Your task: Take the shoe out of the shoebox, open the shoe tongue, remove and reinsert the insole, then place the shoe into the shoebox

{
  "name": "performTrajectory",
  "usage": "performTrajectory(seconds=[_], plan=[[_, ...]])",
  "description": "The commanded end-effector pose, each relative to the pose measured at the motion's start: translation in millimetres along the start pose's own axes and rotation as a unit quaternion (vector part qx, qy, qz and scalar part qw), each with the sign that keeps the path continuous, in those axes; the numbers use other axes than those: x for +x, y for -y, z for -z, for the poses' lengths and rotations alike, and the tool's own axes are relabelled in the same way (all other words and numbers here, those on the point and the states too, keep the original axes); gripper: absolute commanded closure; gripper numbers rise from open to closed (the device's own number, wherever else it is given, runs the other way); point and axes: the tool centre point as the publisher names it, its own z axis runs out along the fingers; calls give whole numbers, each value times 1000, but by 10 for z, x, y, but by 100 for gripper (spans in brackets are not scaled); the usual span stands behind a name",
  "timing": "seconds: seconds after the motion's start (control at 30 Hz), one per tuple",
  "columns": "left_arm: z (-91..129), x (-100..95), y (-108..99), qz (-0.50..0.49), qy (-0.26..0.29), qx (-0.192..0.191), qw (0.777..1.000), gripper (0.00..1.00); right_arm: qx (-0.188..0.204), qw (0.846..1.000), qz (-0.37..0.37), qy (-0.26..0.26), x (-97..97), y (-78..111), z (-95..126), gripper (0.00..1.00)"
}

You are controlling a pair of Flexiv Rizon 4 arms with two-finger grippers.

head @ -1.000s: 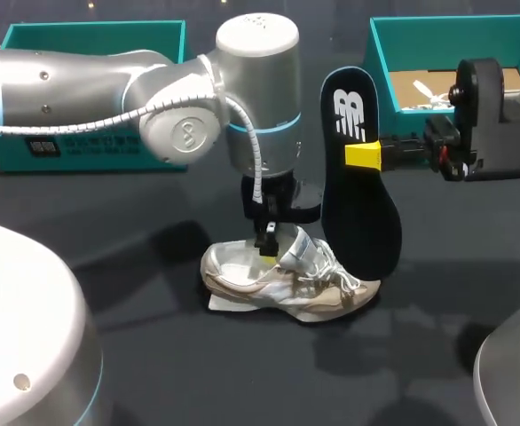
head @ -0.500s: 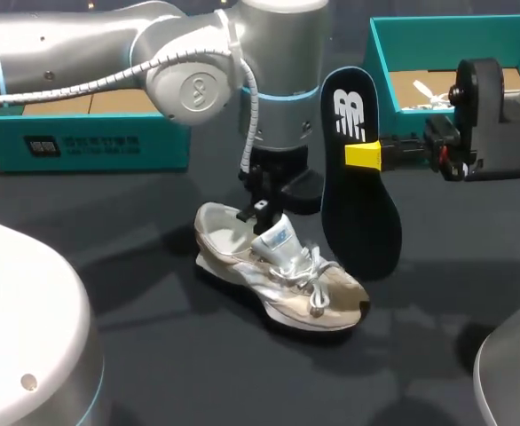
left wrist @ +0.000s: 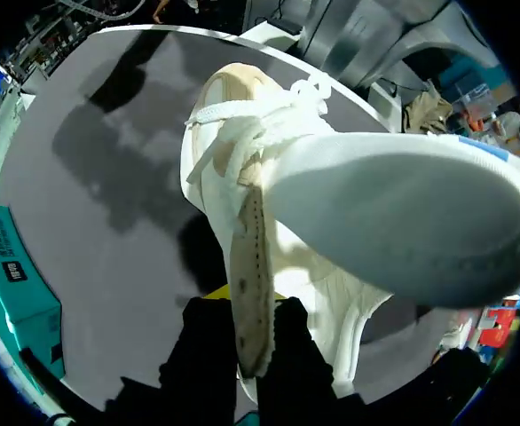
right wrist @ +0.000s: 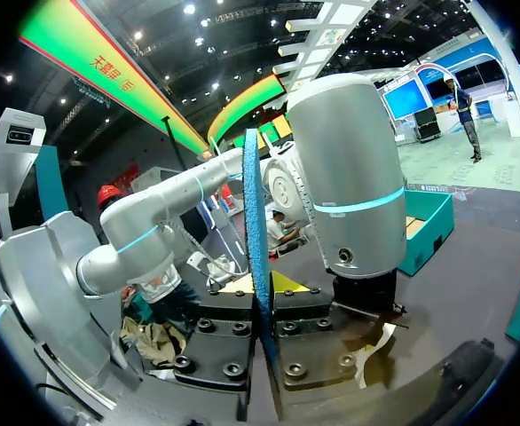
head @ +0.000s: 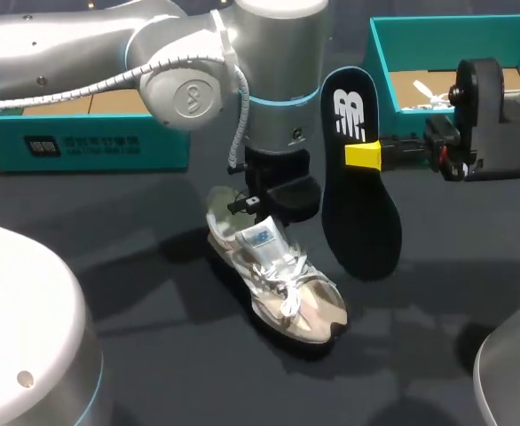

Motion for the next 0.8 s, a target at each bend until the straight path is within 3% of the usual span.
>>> performTrajectory(seconds=[0.03,0.43,0.63,0.8], plan=[[55,141,-17,-87,56,-19,994,100,0,1000,-1,0,-8,2,-18,100],[66,113,-77,-93,56,-21,994,100,0,1000,-1,0,-8,2,-18,100],[-51,132,-21,-237,109,-33,965,100,0,1000,-1,0,-8,2,-18,100],[-97,110,5,-274,117,-52,953,100,0,1000,-1,0,-8,2,-18,100]])
